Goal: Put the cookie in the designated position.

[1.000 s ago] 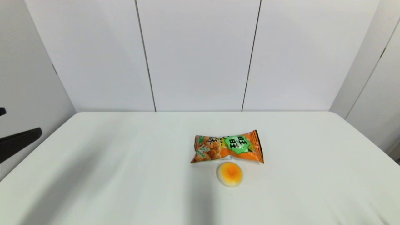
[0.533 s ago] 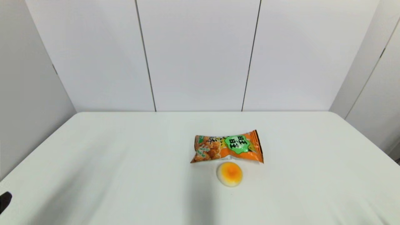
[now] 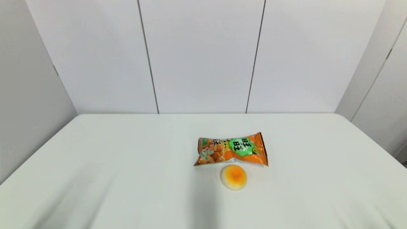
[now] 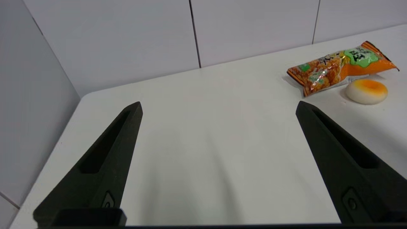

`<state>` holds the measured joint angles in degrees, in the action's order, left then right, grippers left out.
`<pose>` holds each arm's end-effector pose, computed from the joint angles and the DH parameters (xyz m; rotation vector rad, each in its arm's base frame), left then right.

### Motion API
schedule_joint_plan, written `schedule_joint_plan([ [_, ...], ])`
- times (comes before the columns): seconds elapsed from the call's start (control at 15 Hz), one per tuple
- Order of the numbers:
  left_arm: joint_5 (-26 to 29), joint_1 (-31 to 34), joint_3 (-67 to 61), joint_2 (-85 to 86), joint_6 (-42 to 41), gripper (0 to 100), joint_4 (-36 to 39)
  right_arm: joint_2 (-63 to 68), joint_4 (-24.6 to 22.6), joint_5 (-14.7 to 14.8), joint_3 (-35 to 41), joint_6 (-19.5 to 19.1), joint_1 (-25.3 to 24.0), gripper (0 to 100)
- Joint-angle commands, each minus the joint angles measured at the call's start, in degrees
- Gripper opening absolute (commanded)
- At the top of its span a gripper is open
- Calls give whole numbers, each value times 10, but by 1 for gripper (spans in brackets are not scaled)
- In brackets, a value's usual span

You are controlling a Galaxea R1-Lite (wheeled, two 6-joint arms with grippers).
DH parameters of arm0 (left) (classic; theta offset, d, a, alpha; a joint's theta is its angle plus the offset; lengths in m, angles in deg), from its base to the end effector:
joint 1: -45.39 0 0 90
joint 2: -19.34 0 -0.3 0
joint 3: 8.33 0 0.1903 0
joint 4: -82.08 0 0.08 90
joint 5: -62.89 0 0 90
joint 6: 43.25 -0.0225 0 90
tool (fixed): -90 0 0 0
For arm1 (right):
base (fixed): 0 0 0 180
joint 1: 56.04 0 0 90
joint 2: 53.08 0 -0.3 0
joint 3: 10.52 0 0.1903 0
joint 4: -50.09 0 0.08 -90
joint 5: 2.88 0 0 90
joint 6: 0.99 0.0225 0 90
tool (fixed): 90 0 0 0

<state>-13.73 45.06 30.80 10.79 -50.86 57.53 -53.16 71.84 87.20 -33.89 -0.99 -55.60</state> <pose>-0.0315 -0.0050 0.1521 0.1441 -0.1205 -0.2318 -0.0230 0.0001 0.0784 -0.0001 -0.0297 -0.0091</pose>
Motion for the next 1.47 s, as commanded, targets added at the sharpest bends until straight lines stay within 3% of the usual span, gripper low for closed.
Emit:
schedule_joint_plan([
  [0.07, -46, 2, -87, 86, -2, 100, 1, 1, 0, 0, 4, 0, 0, 100],
  [0.27, -50, 2, -138, 85, -4, 100, 35, 1, 0, 0, 4, 0, 0, 100],
  [0.4, -86, 2, -155, 86, -6, 100, 55, 1, 0, 0, 4, 0, 0, 100],
  [0.67, -98, 2, -158, 86, -13, 100, 7, 1, 0, 0, 4, 0, 0, 100],
  [1.47, -104, 2, -158, 86, 15, 100, 6, 1, 0, 0, 4, 0, 0, 100],
])
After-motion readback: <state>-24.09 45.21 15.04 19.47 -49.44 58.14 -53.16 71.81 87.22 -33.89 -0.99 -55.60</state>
